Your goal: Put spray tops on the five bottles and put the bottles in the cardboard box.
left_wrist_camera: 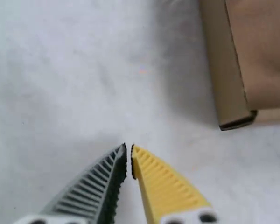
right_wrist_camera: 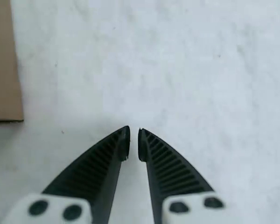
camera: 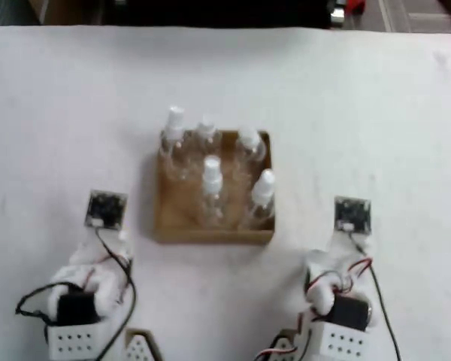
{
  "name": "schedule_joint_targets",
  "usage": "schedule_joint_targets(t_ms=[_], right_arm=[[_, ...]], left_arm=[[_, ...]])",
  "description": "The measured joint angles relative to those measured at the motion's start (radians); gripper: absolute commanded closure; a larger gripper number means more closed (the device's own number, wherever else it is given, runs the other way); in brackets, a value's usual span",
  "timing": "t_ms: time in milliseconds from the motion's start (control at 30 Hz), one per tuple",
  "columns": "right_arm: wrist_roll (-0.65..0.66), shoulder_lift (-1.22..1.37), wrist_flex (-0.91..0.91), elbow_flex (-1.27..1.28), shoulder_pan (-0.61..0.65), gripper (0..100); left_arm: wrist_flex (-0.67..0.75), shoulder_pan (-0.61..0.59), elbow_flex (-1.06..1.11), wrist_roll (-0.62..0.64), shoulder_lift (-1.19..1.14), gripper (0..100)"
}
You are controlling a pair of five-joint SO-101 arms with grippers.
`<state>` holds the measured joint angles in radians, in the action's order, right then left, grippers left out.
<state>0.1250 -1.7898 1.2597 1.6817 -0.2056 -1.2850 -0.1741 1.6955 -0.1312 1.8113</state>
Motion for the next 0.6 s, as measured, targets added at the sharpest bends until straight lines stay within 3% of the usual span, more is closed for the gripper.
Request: schedule_joint_targets(t_ms=[600], right_arm=[[0.000, 0.000, 0.000, 0.000, -0.023, 98.1]], left_arm=[[0.000, 0.000, 0.000, 0.000, 0.000, 98]])
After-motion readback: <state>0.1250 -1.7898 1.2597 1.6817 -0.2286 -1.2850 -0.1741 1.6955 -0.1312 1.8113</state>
